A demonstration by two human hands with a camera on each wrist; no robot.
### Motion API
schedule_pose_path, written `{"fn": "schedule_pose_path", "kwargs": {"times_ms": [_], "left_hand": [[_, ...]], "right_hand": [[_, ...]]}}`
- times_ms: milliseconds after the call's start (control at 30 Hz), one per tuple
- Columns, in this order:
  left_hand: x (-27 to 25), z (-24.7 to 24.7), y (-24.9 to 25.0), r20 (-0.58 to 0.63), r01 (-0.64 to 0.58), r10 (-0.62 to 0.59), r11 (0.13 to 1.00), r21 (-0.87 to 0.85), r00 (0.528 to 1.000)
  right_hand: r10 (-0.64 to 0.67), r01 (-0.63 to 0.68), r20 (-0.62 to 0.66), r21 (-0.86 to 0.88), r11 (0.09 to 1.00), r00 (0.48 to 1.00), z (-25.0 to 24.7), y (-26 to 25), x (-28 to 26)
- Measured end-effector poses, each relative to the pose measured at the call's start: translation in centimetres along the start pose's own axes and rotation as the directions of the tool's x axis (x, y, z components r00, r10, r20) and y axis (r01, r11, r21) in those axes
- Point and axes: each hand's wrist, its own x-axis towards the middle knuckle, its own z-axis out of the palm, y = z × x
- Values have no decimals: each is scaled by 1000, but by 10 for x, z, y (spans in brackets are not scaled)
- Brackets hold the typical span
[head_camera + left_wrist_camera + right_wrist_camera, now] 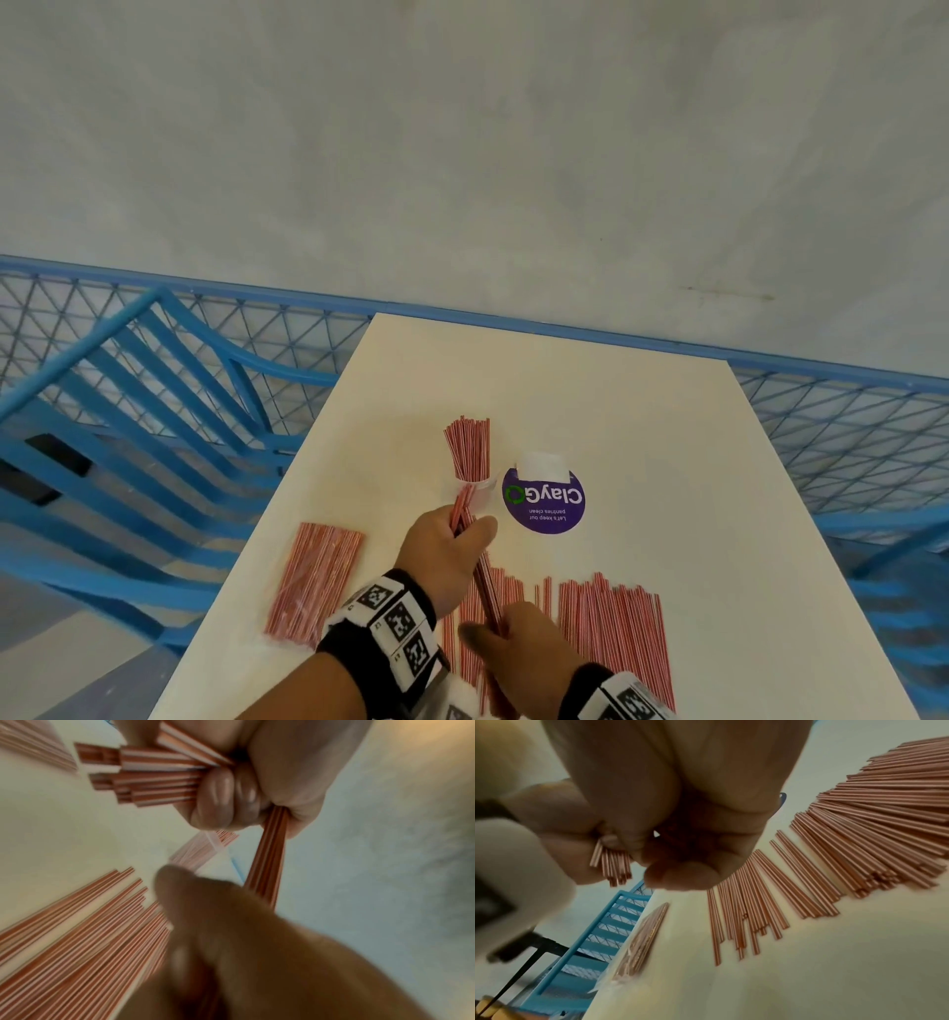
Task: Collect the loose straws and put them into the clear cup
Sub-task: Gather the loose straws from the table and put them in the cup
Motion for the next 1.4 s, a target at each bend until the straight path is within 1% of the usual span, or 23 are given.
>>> {"fn": "schedule_pose_path", "kwargs": {"times_ms": [133, 200, 367, 467, 533, 600, 633, 667, 700, 733, 767, 800, 833, 867, 900, 967, 1033, 1100, 1267, 1300, 1333, 1367, 1400], "left_hand": [[0, -1, 7, -2, 27, -28, 983, -181, 1000], [-1, 1, 10, 5, 36, -36, 972, -232, 999], [-3, 1, 15, 28, 41, -33, 950, -310, 999], [-9, 3, 20, 75, 27, -2, 944, -330, 997], [-13, 0, 25, 111, 19, 21, 937, -349, 994], [-16, -7, 34, 112, 1, 45, 926, -377, 993], [-16, -11, 38, 97, -12, 54, 921, -390, 994], [-16, -13, 42, 79, -30, 67, 917, -397, 995], [-15, -16, 46, 63, -52, 84, 915, -400, 994], [-15, -17, 49, 51, -74, 103, 913, -401, 993], [-15, -18, 51, 40, -93, 120, 909, -406, 992], [-15, -18, 52, 31, -107, 131, 904, -415, 991], [-16, -17, 52, 24, -115, 138, 899, -423, 990], [-18, -16, 51, 22, -119, 141, 896, -427, 990], [-20, -14, 49, 23, -118, 141, 897, -427, 990], [-26, -9, 46, 27, -109, 133, 898, -427, 991], [-28, -8, 45, 23, -108, 132, 891, -440, 991], [-27, -8, 45, 18, -110, 132, 885, -453, 991], [-26, -6, 37, 61, -76, 112, 901, -428, 992], [-27, -7, 35, 77, -62, 103, 909, -413, 992], [-27, -7, 33, 90, -53, 96, 916, -397, 991], [-27, -9, 32, 101, -44, 88, 925, -378, 991], [-26, -10, 30, 112, -37, 83, 933, -359, 990]], "right_hand": [[-73, 79, 43, -149, 986, 996, 4, -13, -2], [-104, 113, 59, -188, 976, 993, 5, -21, -2], [-53, 66, 51, -272, 960, 997, 8, -30, -2], [-59, 71, 61, -210, 975, 996, 5, -36, -10], [-54, 74, 122, -159, 985, 991, 3, -31, -11], [18, -5, 150, -86, 996, 988, 0, -25, -14], [75, -78, 144, 10, 997, 987, -1, -20, -14], [111, -131, 167, 118, 984, 980, -2, -16, -14], [100, -148, 206, 232, 962, 973, -4, -13, -15], [110, -201, 253, 371, 907, 961, -6, -9, -15], [88, -207, 258, 483, 851, 962, -7, -6, -15], [62, -241, 311, 578, 780, 948, -8, -6, -18], [56, -305, 357, 694, 653, 932, -10, -5, -19], [38, -312, 352, 769, 558, 935, -12, -4, -18], [12, -278, 316, 815, 509, 949, -14, -9, -22], [-36, -257, 302, 863, 434, 953, -19, -16, -26], [-27, -252, 284, 886, 390, 958, -23, -19, -28], [-12, -267, 297, 877, 400, 955, -24, -19, -28], [14, -266, 306, 803, 534, 952, -25, -16, -28], [55, -269, 294, 761, 591, 954, -26, -15, -27], [86, -233, 239, 704, 671, 967, -28, -12, -27], [91, -158, 140, 602, 783, 986, -30, -12, -30], [38, -42, 18, 436, 899, 999, -35, -15, -35]]}}
